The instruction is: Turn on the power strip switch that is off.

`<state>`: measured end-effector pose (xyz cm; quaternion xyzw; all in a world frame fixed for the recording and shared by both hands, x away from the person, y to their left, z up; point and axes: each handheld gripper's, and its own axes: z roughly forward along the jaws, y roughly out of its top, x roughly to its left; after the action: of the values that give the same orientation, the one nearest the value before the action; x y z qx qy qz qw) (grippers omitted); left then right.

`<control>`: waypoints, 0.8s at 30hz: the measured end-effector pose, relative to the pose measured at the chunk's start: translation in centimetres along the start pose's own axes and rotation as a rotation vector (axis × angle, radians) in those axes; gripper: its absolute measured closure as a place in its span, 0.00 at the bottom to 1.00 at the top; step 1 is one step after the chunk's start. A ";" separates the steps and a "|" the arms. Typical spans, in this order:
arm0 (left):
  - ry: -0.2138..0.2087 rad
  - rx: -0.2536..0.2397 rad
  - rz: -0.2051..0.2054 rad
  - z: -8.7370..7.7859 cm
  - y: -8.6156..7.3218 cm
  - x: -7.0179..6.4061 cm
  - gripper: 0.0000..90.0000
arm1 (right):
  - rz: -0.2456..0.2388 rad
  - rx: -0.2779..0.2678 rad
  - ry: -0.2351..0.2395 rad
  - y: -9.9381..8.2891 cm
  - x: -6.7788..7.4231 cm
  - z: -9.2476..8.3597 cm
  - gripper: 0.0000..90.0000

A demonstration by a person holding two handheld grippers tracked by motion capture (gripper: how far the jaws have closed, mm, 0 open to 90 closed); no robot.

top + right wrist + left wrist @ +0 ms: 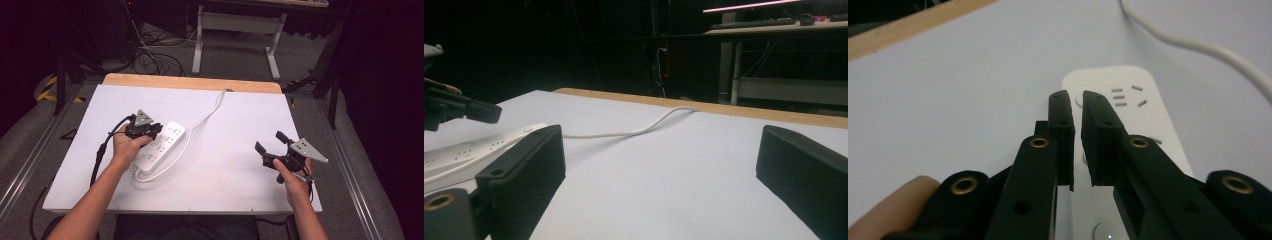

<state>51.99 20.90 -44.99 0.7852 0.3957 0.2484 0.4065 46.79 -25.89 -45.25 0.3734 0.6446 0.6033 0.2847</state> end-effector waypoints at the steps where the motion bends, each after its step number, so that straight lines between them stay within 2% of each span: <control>1: 0.006 -0.020 0.001 -0.5 0.0 0.0 0.91 | 0.000 0.001 0.000 0.0 0.0 0.0 0.07; 3: 0.014 -0.063 -0.014 -1.9 -0.2 0.2 0.91 | 0.000 0.002 0.002 0.0 0.0 0.0 0.07; 5: 0.021 -0.073 -0.025 -2.5 -0.3 0.4 0.91 | -0.001 0.002 0.001 0.0 -0.1 0.0 0.07; 11: 0.046 -0.156 -0.093 -4.5 -0.2 1.2 0.87 | 0.001 0.003 0.000 0.0 -0.1 0.1 0.07; 24: 0.078 -0.186 -0.123 -5.5 -0.4 1.3 0.81 | 0.007 0.007 0.000 -0.1 -0.1 0.1 0.07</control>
<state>48.61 24.51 -42.22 0.7079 0.4339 0.2888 0.4766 46.98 -25.93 -45.36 0.3766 0.6455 0.6020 0.2812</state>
